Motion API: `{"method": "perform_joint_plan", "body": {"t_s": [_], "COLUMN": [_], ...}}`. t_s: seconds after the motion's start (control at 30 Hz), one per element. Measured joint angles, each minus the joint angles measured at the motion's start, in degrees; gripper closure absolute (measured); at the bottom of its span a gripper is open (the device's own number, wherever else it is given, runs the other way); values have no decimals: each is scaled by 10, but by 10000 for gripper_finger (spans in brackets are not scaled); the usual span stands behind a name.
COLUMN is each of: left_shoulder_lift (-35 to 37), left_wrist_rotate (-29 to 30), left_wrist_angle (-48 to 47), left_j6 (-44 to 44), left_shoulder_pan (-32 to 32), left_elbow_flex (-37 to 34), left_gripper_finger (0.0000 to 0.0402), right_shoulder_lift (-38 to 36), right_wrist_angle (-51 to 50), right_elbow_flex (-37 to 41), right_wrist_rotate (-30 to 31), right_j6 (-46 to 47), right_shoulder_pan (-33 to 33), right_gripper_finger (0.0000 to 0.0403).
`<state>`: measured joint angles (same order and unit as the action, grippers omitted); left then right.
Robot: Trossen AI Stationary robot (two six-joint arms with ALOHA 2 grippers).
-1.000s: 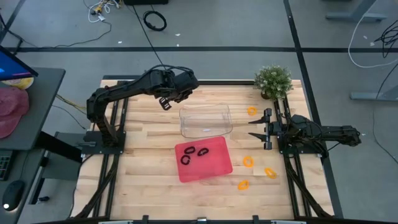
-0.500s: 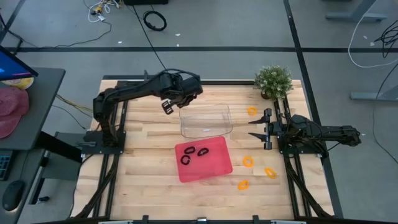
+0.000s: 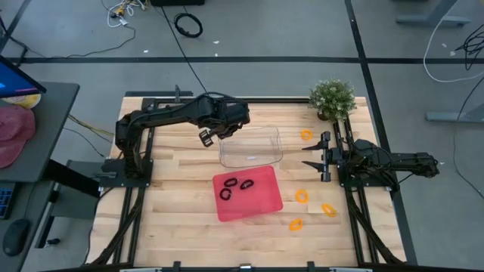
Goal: Sort spring keychains
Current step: Put the black spring keychain into the red bin
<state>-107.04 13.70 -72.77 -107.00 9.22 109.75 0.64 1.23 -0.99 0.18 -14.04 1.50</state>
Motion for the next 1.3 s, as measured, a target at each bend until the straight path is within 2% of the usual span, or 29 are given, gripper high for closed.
{"method": "perform_joint_plan", "body": {"t_s": [0.33, 0.7, 1.17, 1.3], "left_shoulder_lift": [0, 0, -34, -37], "left_wrist_rotate": [-18, -39, -60, -42], "left_wrist_angle": [-10, -84, -84, -77], "left_j6": [-36, -80, -84, -81], "left_shoulder_pan": [-24, -25, -25, -28], "left_elbow_flex": [0, 0, 0, 0], "left_gripper_finger": [393, 393, 392, 393], "right_shoulder_lift": [0, 0, 0, 0], "right_wrist_angle": [0, 0, 0, 0], "right_elbow_flex": [0, 0, 0, 0], "right_wrist_rotate": [0, 0, 0, 0], "right_j6": [0, 0, 0, 0], "right_shoulder_pan": [0, 0, 0, 0], "right_gripper_finger": [181, 181, 181, 181]}}
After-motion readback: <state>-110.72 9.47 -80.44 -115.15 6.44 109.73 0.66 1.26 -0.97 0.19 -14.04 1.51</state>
